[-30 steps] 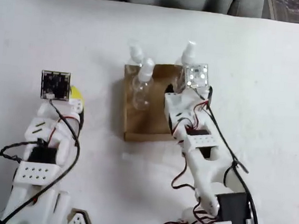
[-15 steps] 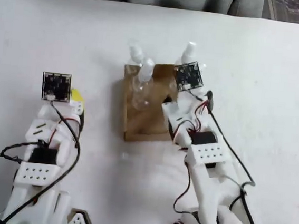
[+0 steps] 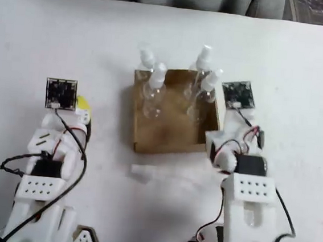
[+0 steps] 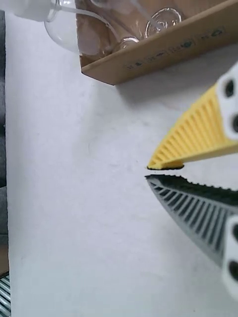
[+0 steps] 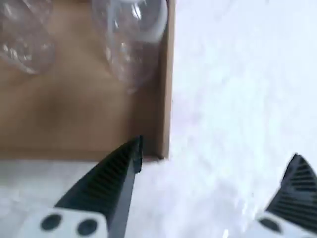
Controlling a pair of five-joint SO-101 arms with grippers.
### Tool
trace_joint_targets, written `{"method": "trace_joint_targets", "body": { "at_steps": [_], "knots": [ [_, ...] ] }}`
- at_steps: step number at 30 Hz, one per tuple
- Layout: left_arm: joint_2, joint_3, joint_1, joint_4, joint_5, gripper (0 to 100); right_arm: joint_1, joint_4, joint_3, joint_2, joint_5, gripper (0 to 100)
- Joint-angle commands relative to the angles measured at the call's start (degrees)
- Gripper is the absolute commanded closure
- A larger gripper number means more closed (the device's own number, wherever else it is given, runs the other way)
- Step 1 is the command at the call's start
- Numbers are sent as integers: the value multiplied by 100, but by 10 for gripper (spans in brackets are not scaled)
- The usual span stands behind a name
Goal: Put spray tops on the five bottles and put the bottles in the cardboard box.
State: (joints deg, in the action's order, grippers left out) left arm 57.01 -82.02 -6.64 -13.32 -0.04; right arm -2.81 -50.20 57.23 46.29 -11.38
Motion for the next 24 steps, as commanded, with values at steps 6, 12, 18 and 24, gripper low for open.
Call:
{"method": "trace_joint_targets", "body": {
  "at_steps": [6, 12, 18, 24],
  "knots": [
    [-48, 26, 84, 132, 70, 980, 1305, -2000, -202, 1042, -44, 879],
    [-48, 26, 84, 132, 70, 980, 1956, -3011, -193, 1147, -53, 829],
    [-48, -18, 84, 123, 70, 980, 2273, -2985, -105, 796, -53, 687],
    [-40, -26, 92, 123, 70, 980, 2246, -1991, 123, -567, -44, 728]
  ]
}}
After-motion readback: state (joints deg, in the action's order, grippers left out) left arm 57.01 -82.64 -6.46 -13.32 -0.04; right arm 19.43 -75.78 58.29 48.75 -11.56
